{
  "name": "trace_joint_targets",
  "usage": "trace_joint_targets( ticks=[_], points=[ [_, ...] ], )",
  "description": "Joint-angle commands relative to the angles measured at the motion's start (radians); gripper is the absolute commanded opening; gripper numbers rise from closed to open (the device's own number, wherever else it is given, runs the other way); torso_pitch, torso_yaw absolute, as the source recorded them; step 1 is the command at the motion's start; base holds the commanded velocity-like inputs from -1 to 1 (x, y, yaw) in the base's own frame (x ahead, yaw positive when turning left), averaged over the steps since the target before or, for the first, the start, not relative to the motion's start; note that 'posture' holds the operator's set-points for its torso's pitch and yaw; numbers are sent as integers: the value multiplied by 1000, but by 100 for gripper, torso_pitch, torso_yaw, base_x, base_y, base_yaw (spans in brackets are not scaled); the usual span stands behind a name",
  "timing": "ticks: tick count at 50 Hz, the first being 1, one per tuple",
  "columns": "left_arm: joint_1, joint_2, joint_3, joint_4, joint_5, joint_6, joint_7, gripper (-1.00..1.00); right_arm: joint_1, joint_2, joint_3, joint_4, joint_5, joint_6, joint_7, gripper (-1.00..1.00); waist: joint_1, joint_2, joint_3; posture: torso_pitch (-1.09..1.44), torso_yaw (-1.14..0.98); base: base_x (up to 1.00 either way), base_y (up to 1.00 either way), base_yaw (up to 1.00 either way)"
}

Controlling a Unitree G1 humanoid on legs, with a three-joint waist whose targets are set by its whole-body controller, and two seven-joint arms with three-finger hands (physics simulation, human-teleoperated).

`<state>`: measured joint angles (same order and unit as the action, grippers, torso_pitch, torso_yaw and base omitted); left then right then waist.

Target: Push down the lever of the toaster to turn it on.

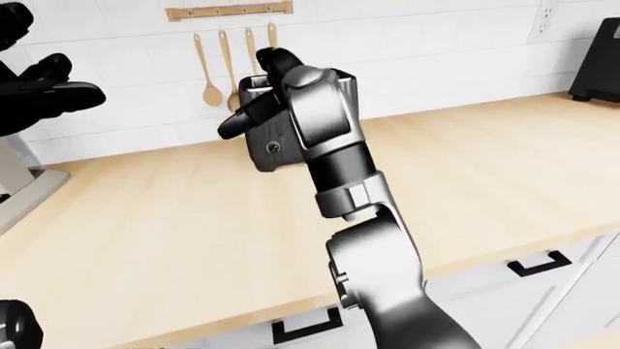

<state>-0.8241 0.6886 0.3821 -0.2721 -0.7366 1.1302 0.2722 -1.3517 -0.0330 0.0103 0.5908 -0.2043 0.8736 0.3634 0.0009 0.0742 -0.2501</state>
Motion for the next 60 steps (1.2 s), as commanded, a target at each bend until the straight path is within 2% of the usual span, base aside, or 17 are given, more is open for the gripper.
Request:
trace_joint_targets(
  ticks=[1, 6, 13, 28, 43, 60],
  points=[
    [-30, 15, 13, -16, 2, -28, 1, 100, -44, -14, -13, 35, 2, -68, -18, 100, 0, 7, -8, -40, 0, 0, 0, 0],
    [-34, 19, 14, -13, 1, -27, -1, 100, -99, -30, -40, 252, 34, -202, -47, 100, -1, 8, -10, -40, 0, 0, 0, 0],
    [-35, 23, 16, -11, -1, -26, -1, 100, -129, -11, -35, 382, 54, -282, -65, 100, -2, 12, -10, -40, 0, 0, 0, 0],
    [-22, 22, 19, -10, -1, -36, -3, 100, -180, 0, -26, 376, 51, -262, -56, 100, -2, 12, -9, -40, 0, 0, 0, 0],
    [-13, 30, 30, -26, -25, -29, 9, 100, -236, 26, -41, 554, 52, -378, -63, 100, -4, 20, -7, -40, 0, 0, 0, 0],
    [0, 34, 33, -38, -38, -33, 15, 100, -246, -10, -66, 622, 41, -419, -79, 100, -2, 18, -8, -40, 0, 0, 0, 0]
  ],
)
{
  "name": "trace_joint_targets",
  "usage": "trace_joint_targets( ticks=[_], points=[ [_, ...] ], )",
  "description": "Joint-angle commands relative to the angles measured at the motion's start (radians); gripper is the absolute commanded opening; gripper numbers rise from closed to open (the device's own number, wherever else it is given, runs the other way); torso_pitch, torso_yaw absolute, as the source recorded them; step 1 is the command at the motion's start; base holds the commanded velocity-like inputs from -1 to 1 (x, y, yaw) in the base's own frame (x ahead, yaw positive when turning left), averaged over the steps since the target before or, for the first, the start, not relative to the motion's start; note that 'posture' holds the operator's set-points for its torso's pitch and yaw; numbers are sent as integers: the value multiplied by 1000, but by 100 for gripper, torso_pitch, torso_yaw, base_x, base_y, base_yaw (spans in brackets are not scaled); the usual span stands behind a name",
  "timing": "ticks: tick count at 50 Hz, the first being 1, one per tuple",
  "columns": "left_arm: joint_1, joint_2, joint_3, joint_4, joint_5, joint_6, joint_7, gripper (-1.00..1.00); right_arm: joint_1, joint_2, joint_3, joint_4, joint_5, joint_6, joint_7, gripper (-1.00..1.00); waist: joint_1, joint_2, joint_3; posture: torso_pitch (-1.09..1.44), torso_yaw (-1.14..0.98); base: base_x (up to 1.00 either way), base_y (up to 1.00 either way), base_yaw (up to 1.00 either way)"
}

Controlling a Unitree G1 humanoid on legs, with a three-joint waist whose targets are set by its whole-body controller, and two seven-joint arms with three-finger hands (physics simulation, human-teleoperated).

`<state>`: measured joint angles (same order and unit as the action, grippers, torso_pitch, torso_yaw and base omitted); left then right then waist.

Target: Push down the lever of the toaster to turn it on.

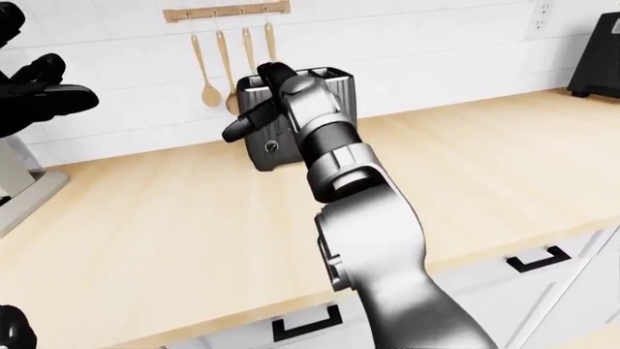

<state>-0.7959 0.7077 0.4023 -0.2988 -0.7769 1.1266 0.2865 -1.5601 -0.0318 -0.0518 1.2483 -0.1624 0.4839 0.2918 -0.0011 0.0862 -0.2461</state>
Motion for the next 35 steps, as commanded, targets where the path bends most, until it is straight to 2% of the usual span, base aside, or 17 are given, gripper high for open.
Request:
trace_joint_targets(
  ticks=[1, 21, 35],
  points=[
    [-28, 15, 12, -9, 3, -31, 1, 100, -37, -11, -4, -35, -1, -30, -8, 100, 0, 6, -12, -40, 0, 0, 0, 0],
    [-16, 22, 18, -19, -13, -35, 10, 100, -1, 0, -13, -10, 1, -59, -11, 100, 1, 6, -14, -40, 0, 0, 0, 0],
    [-14, 22, 22, -34, -29, -27, 21, 100, -76, -31, -26, -4, 9, -51, -12, 100, 1, 5, -12, -40, 0, 0, 0, 0]
  ],
)
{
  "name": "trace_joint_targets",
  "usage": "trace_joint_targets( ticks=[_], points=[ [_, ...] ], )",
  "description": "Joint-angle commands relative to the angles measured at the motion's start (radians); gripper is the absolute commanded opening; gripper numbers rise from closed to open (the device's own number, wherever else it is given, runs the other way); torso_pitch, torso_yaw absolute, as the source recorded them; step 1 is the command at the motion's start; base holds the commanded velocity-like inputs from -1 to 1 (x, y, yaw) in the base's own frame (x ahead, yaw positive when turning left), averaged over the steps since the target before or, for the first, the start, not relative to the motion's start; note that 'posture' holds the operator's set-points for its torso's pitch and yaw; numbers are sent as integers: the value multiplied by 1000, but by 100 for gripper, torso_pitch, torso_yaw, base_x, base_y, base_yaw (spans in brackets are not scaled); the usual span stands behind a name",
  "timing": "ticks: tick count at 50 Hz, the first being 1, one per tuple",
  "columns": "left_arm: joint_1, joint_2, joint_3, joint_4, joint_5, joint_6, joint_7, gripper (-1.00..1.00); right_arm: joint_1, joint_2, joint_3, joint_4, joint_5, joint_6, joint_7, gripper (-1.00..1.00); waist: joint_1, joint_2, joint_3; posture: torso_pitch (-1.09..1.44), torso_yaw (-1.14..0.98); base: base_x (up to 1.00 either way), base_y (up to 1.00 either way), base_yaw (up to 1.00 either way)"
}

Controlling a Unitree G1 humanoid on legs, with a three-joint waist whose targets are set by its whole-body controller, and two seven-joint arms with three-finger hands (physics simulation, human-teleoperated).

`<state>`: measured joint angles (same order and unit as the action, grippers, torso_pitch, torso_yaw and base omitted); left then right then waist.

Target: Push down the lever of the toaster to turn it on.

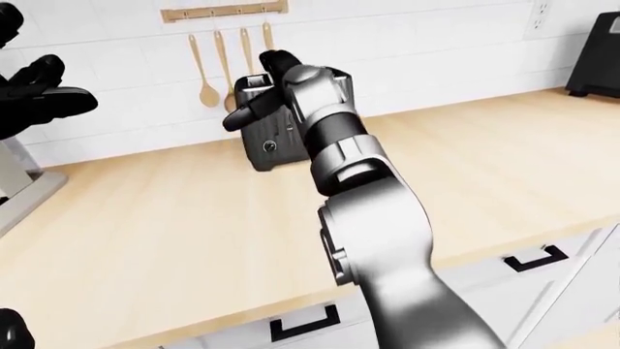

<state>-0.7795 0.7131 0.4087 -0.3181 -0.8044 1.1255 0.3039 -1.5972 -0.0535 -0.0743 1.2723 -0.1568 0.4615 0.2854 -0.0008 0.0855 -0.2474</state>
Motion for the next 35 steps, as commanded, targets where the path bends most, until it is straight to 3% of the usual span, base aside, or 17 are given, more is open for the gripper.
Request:
trace_joint_targets(
  ticks=[1, 30, 35],
  points=[
    [-29, 16, 14, -15, -2, -26, 4, 100, -45, -10, -6, -24, 4, -31, -5, 100, 0, 6, -11, -40, 0, 0, 0, 0],
    [-29, 15, 9, -28, -2, -15, -5, 100, -37, 17, -42, 32, 6, -76, -14, 100, 0, 7, -11, -40, 0, 0, 0, 0],
    [-19, 21, 8, -45, 4, -32, -19, 100, -34, 20, -43, 33, 4, -78, -14, 100, -1, 7, 3, -36, 0, 0, 0, 0]
  ],
)
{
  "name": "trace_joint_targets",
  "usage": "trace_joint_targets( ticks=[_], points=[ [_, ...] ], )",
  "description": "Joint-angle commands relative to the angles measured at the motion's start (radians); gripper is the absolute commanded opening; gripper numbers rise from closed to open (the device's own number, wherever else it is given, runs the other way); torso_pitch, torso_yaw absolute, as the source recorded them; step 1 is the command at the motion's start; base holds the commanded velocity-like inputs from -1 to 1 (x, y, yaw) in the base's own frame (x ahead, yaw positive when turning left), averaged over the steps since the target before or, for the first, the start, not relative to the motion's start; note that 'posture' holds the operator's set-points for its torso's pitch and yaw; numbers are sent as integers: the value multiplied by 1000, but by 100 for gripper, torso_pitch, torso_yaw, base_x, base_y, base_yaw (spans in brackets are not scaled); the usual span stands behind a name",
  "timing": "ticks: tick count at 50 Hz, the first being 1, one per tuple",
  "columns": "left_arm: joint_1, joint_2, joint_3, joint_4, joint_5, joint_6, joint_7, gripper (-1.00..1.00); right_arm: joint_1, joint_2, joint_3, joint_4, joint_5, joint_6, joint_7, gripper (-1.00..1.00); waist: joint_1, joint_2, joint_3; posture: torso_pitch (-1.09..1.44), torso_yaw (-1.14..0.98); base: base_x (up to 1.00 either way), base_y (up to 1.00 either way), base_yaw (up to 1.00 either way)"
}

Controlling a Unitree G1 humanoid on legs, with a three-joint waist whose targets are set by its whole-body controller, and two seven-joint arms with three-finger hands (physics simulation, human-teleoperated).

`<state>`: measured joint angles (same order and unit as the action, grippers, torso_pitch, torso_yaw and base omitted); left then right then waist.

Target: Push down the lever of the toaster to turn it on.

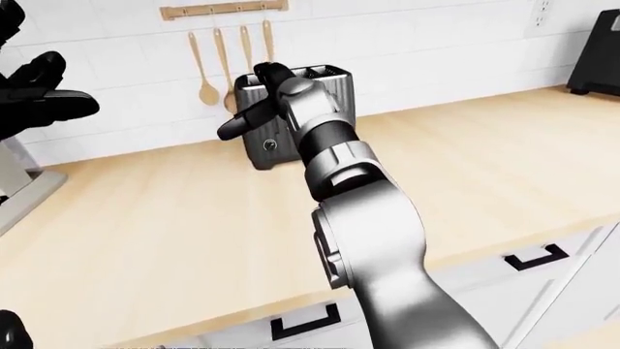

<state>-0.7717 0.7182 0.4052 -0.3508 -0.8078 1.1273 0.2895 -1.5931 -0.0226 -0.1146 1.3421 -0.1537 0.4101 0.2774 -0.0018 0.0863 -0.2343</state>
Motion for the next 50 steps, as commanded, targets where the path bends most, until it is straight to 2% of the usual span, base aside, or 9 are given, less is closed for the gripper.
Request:
trace_joint_targets(
  ticks=[1, 9, 16, 30, 40, 50],
  points=[
    [-26, 15, 12, -18, 7, -36, -7, 100, -39, -11, -2, -37, 0, -26, -6, 100, -1, 6, -6, -35, 0, 0, 0, 0],
    [-25, 8, 8, -22, 18, -30, -5, 100, -41, -5, -4, -35, -2, -31, -7, 100, -4, 7, 39, -28, 0, 0, 0, 0],
    [-14, 3, -10, -32, 64, -54, -25, 100, -51, -8, -8, -30, -6, -41, -7, 100, -12, 8, 54, -28, 0, 0, 0, 0],
    [-30, -15, -2, -35, 98, -36, -47, 100, -32, 0, -21, -18, -13, -58, -10, 100, -16, 4, 58, -28, 0, 0, 0, 0],
    [-14, -26, 4, -38, 113, -42, -60, 100, 56, 21, -20, -10, -32, -88, -19, 100, -15, 3, 54, -28, 0, 0, 0, 0],
    [-8, -34, 3, -38, 128, -44, -70, 100, 100, 24, -25, -8, -41, -82, -17, 100, -14, 1, 45, -28, 0, 0, 0, 0]
  ],
)
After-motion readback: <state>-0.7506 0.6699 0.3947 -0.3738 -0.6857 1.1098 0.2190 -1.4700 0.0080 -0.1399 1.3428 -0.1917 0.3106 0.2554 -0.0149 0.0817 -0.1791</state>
